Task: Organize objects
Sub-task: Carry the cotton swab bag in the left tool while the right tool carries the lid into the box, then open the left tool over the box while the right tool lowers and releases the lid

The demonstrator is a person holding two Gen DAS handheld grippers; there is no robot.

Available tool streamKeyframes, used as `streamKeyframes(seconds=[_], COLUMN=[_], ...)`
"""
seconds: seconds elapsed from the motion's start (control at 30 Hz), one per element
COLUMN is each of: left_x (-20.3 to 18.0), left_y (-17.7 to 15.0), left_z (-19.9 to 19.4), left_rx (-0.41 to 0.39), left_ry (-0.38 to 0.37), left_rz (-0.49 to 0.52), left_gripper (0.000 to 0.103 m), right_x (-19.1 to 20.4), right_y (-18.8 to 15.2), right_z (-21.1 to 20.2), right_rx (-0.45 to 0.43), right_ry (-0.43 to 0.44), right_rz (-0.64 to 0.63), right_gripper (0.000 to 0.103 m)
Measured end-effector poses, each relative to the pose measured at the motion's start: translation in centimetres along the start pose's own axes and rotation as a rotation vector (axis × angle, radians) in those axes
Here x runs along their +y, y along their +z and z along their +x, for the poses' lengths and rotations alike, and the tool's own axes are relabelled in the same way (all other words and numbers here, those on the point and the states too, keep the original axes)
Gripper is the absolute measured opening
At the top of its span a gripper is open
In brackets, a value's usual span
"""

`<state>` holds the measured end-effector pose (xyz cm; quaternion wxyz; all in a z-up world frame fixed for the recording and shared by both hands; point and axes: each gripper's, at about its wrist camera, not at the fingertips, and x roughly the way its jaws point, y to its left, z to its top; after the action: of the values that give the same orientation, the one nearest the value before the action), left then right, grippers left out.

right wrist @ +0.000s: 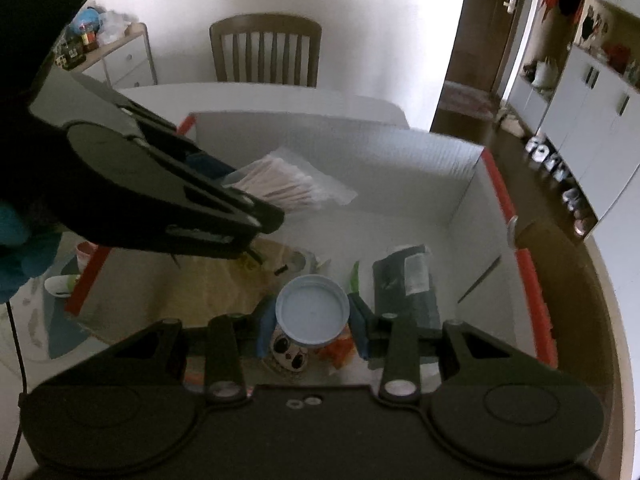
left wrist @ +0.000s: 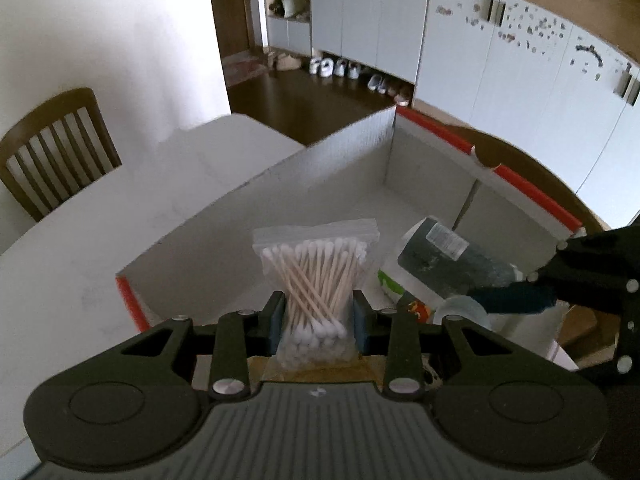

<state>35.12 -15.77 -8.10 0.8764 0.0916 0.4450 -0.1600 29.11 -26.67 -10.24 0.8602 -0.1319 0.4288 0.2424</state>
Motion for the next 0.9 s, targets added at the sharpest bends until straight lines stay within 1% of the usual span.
streamKeyframes(seconds=[0.13,0.37,0.57,0.7,0.73,0.77,0.87,0.9], left_x=[-0.1,-0.2,0.0,0.0,0.0,0.1,0.1,0.1], left_y=[0.3,1.0,1.3,1.3,1.3,1.3,1.4,1.3], left_z=[1.8,3.2,3.8,3.9,3.9,3.8,3.7,3.6], left_rx=[0.054,0.087,0.106,0.111,0.111,0.111,0.105,0.101], left_ry=[-0.004,-0.012,-0.017,-0.016,-0.016,-0.017,-0.017,-0.018], left_rz=[0.012,0.023,0.014,0.015,0.014,0.014,0.010,0.007], left_gripper=[0.033,0.033,0.034,0.035,0.035,0.035,0.040,0.047], right_x=[0.1,0.1,-0.4,-0.5,-0.5,-0.5,-0.4,-0.4], right_y=[-0.1,0.0,0.0,0.1,0.1,0.2,0.2,0.3], right_z=[1.0,2.3,2.9,2.7,2.6,2.3,1.8,1.6], right_rx=[0.021,0.055,0.081,0.081,0.080,0.079,0.064,0.059], right_ry=[0.008,0.013,0.022,0.019,0.019,0.016,0.015,0.012], right_rz=[-0.016,-0.027,-0.004,-0.005,-0.007,-0.008,-0.012,-0.013], right_gripper=[0.038,0.038,0.039,0.041,0.042,0.046,0.054,0.054])
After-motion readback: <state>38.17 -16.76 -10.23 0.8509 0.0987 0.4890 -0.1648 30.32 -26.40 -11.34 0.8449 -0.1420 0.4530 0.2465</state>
